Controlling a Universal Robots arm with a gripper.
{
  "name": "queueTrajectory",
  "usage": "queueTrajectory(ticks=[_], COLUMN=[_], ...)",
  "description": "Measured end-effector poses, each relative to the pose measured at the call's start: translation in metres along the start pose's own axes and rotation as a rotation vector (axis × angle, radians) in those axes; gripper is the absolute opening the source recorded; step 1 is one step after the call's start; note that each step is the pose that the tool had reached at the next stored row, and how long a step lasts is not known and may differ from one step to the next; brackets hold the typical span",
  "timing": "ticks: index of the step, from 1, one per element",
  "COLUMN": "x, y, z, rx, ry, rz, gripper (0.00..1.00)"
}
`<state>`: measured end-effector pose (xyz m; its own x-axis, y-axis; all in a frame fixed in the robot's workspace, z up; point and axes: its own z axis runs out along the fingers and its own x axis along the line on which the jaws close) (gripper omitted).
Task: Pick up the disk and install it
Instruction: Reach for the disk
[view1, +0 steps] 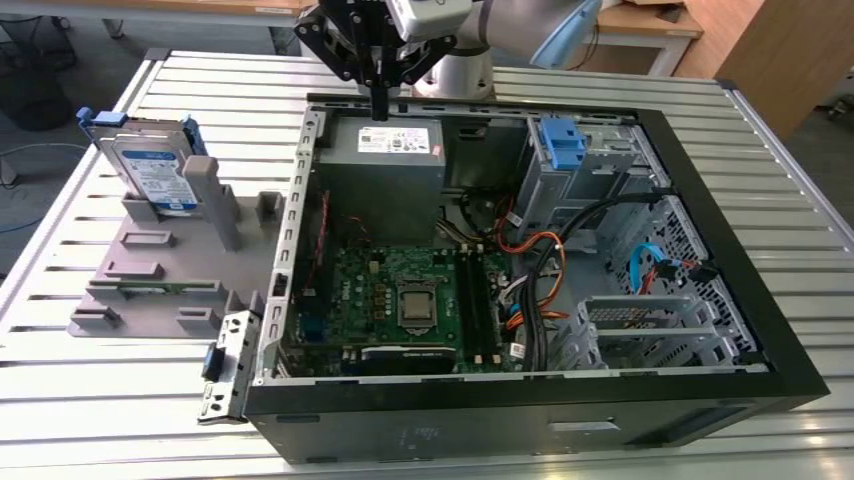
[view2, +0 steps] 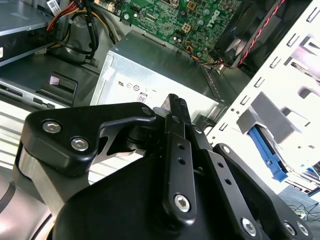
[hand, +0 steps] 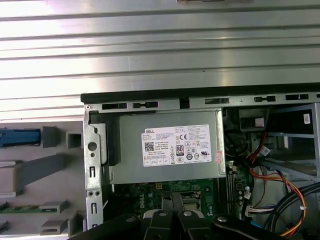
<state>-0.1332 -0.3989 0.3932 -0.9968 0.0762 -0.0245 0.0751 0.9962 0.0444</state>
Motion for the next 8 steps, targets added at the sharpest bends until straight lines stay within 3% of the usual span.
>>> queueTrajectory(ticks=[8], x=[0.0016], y=[-0.0002], z=[0.0], rx=[0.0], ry=[-0.0001], rz=[0.0], gripper=[0.11])
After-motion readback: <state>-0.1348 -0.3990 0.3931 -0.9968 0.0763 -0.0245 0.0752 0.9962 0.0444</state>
